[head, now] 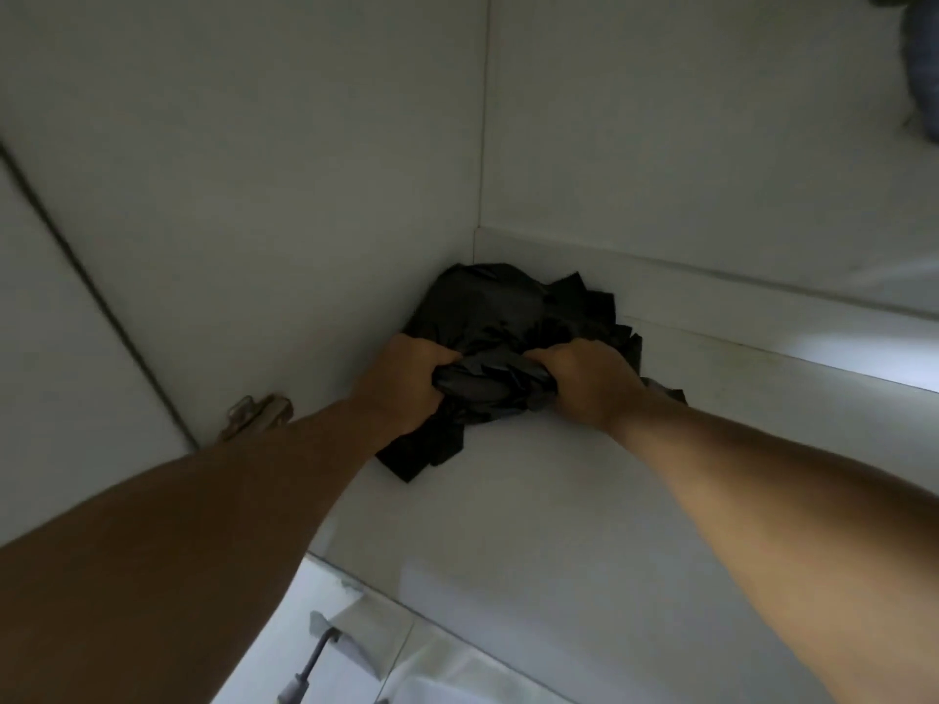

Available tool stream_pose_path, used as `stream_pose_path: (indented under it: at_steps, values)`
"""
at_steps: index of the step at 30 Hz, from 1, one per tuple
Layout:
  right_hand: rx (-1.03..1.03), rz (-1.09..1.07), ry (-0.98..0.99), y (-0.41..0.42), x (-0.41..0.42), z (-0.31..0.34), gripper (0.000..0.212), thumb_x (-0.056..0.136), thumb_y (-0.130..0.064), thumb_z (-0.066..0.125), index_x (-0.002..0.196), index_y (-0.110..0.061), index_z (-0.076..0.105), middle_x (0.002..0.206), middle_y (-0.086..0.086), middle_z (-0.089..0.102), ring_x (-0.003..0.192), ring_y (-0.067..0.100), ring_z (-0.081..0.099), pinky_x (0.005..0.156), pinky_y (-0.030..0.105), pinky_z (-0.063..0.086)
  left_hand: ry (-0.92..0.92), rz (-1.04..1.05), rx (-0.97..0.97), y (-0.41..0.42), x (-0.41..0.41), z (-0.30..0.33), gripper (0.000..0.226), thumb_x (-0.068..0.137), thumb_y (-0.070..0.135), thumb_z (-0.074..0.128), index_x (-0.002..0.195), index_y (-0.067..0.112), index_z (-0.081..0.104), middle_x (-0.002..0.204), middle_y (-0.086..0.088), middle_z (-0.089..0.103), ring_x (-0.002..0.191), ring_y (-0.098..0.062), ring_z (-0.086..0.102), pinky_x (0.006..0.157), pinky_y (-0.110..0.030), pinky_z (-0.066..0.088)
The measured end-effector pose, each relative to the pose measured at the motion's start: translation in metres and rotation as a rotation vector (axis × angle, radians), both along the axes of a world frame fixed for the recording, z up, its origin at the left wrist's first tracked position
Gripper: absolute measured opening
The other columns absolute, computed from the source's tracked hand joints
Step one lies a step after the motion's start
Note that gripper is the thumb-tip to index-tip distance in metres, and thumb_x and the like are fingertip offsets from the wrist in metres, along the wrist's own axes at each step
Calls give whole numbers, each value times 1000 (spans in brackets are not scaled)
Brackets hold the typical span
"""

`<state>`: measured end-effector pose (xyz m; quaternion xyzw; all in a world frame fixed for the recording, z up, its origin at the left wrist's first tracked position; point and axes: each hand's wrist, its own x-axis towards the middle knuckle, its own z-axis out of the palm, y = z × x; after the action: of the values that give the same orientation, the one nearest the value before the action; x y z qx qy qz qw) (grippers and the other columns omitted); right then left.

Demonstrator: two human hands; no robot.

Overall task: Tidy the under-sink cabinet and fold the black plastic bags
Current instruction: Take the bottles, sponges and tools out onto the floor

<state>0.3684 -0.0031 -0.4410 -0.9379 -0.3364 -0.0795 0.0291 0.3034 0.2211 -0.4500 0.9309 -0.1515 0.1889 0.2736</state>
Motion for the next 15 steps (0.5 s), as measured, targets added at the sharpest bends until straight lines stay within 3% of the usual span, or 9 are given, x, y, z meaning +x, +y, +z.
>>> stream_pose_path:
  at_steps: [6, 10, 13, 15]
  values:
    - [32, -8, -30, 3, -58, 47, 42, 97, -13, 48, 135, -28, 55, 122, 11, 65, 112, 32, 60, 91, 39, 50, -80, 14, 52, 6, -53, 43, 32, 78, -2, 60, 107, -1, 72, 98, -21, 72, 85, -35, 70, 87, -29, 46]
    - [37, -17, -110, 4, -113, 73, 38, 96, -15, 51, 131, -28, 58, 115, 9, 67, 106, 32, 62, 82, 35, 49, -105, 44, 87, 8, -105, 76, 30, 83, -4, 61, 110, 4, 72, 103, -20, 72, 91, -34, 68, 84, -17, 40]
    - [36, -12, -158, 9, -159, 95, 27, 97, -23, 54, 122, -26, 61, 107, 7, 68, 98, 32, 64, 78, 38, 52, -164, 14, 145, 9, -160, 99, 30, 78, -5, 60, 102, 4, 75, 90, -18, 74, 77, -33, 70, 76, -20, 44]
    - [30, 9, -180, 14, -188, 108, 25, 97, -28, 54, 120, -24, 61, 106, 6, 69, 97, 31, 65, 79, 37, 53, -161, 61, 145, 12, -194, 113, 31, 82, -6, 60, 107, 6, 74, 95, -19, 73, 84, -34, 69, 79, -20, 43]
